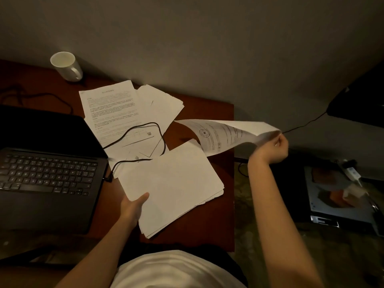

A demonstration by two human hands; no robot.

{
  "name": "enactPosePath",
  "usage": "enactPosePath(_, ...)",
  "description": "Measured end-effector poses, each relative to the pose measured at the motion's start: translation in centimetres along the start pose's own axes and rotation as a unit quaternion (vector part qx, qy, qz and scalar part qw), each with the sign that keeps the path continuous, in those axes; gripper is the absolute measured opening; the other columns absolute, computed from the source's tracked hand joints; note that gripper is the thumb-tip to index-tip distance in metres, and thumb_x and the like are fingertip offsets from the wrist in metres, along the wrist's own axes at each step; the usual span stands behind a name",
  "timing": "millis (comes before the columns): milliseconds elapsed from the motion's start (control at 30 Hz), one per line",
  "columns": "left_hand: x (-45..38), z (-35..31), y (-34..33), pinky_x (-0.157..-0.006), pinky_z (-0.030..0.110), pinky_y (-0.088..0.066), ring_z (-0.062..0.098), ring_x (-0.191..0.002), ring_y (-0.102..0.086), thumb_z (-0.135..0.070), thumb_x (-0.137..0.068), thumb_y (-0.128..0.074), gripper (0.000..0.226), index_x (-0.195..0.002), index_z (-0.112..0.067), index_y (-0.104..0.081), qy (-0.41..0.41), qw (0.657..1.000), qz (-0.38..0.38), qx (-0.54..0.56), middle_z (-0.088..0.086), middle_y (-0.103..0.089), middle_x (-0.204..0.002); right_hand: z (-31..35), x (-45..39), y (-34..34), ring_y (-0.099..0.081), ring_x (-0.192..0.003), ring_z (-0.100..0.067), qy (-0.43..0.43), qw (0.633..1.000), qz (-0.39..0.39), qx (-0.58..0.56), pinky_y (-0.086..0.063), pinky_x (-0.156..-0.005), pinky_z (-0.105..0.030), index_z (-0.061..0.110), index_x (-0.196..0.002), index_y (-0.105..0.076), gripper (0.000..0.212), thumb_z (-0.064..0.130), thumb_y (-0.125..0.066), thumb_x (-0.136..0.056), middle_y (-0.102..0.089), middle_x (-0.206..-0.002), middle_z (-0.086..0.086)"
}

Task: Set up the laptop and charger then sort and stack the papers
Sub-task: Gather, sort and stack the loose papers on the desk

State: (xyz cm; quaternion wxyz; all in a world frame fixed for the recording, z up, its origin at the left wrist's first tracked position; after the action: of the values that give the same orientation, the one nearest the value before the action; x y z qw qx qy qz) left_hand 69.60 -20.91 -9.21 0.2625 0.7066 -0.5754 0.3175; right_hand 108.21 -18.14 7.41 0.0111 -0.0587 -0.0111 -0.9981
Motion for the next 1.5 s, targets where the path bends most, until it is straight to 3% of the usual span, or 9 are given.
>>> enactPosePath(300, -0.5, 0.5, 0.1, -0.093, 0.04, -0.045, 0.032, -0.107, -0.057, 0.007, -0.08, -0.068, 0.05, -0.127, -0.004, -0.052, 0.011, 1.0, 0.015, 0.02, 0.012, -0.06, -0.115, 0.5, 0.7, -1.2, -0.068, -0.095, -0.021, -0.055, 0.994, 0.019, -0.095, -0.058, -0.081, -0.04, 0.011, -0.103, -0.063, 0.015, 0.014, -0.051, -0.095, -0.068, -0.104, -0.008)
enactPosePath(533, 0.2, 0.1, -0.1, -0.085, 0.036, -0.046, 0.027, -0.096, -0.058, 0.002, -0.082, -0.069, 0.043, -0.122, -0.003, -0.055, 0.01, 1.0, 0.012, 0.014, 0.012, -0.061, -0.111, -3.3, 1.9, -1.1, -0.062, -0.1, -0.022, -0.135, 0.983, 0.079, 0.094, -0.053, -0.086, -0.029, 0.007, -0.11, -0.066, 0.021, 0.017, -0.055, -0.095, -0.064, -0.102, -0.007)
enactPosePath(600, 0.1, 0.2, 0.1, -0.083, 0.036, -0.047, 0.025, -0.094, -0.059, -0.01, -0.084, -0.071, 0.038, -0.119, -0.008, -0.056, 0.008, 1.0, 0.001, 0.013, 0.007, -0.062, -0.107, -5.6, 2.4, -0.1, -0.06, -0.102, -0.022, -0.118, 0.969, 0.112, 0.185, -0.047, -0.083, -0.024, 0.006, -0.112, -0.065, 0.023, 0.017, -0.055, -0.094, -0.064, -0.108, -0.007)
enactPosePath(667, -0.8, 0.4, 0.6, -0.091, 0.042, -0.048, 0.027, -0.102, -0.06, -0.044, -0.081, -0.071, 0.052, -0.122, -0.015, -0.055, 0.02, 0.999, -0.015, 0.034, 0.005, -0.062, -0.115, -7.9, 3.3, 1.1, -0.06, -0.104, -0.024, -0.097, 0.955, 0.153, 0.236, -0.046, -0.08, -0.025, 0.005, -0.111, -0.065, 0.023, 0.016, -0.056, -0.094, -0.065, -0.112, -0.01)
enactPosePath(733, -5.1, 2.3, 2.1, -0.102, 0.056, -0.04, 0.038, -0.117, -0.049, -0.074, -0.081, -0.05, 0.077, -0.128, -0.014, -0.046, -0.003, 0.996, -0.052, 0.069, 0.017, -0.051, -0.128, -9.8, 4.2, 2.0, -0.06, -0.103, -0.026, -0.086, 0.938, 0.193, 0.275, -0.046, -0.08, -0.029, 0.003, -0.108, -0.066, 0.022, 0.016, -0.057, -0.093, -0.065, -0.112, -0.012)
enactPosePath(833, -8.7, 5.0, 2.9, -0.103, 0.068, -0.028, 0.052, -0.122, -0.035, -0.078, -0.087, -0.021, 0.083, -0.127, -0.006, -0.037, -0.011, 0.993, -0.099, 0.061, 0.03, -0.035, -0.13, -11.9, 5.4, 3.2, -0.059, -0.104, -0.028, -0.075, 0.912, 0.238, 0.326, -0.045, -0.08, -0.031, 0.001, -0.107, -0.066, 0.022, 0.016, -0.058, -0.093, -0.065, -0.111, -0.012)
enactPosePath(900, -4.3, 2.1, 2.0, -0.104, 0.059, -0.035, 0.042, -0.122, -0.047, -0.075, -0.087, -0.033, 0.076, -0.133, -0.015, -0.045, 0.011, 0.999, -0.051, 0.005, 0.021, -0.049, -0.132, -12.8, 6.2, 3.7, -0.059, -0.102, -0.028, -0.069, 0.904, 0.255, 0.336, -0.043, -0.078, -0.03, 0.0, -0.106, -0.066, 0.021, 0.015, -0.057, -0.093, -0.065, -0.108, -0.013)
enactPosePath(1033, 0.3, -0.4, 0.1, -0.081, 0.04, -0.053, 0.022, -0.092, -0.066, -0.039, -0.09, -0.061, 0.026, -0.111, -0.024, -0.061, 0.046, 0.998, 0.02, 0.034, 0.001, -0.069, -0.1, -14.0, 7.6, 3.9, -0.059, -0.096, -0.024, -0.044, 0.89, 0.285, 0.354, -0.042, -0.075, -0.027, -0.001, -0.104, -0.067, 0.02, 0.014, -0.056, -0.094, -0.065, -0.105, -0.013)
enactPosePath(1500, 0.8, -0.6, -0.2, -0.065, 0.032, -0.054, 0.021, -0.089, -0.067, -0.016, -0.087, -0.068, 0.029, -0.115, -0.015, -0.06, 0.019, 0.999, 0.011, 0.037, 0.005, -0.069, -0.102, -15.3, 6.9, 3.2, -0.06, -0.101, -0.026, -0.017, 0.858, 0.323, 0.399, -0.045, -0.079, -0.029, 0.003, -0.105, -0.068, 0.021, 0.016, -0.056, -0.094, -0.066, -0.107, -0.011)
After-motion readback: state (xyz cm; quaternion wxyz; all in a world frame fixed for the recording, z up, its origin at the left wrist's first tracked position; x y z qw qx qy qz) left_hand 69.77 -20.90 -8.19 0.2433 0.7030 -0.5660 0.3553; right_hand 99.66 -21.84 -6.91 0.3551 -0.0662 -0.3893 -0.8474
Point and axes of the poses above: each hand's wrist, its own x-axis away from the middle knuckle, its own y-axis out of the back of the hand, z = x × y, the point moved 4 cm from there along -x, towards the middle knuckle
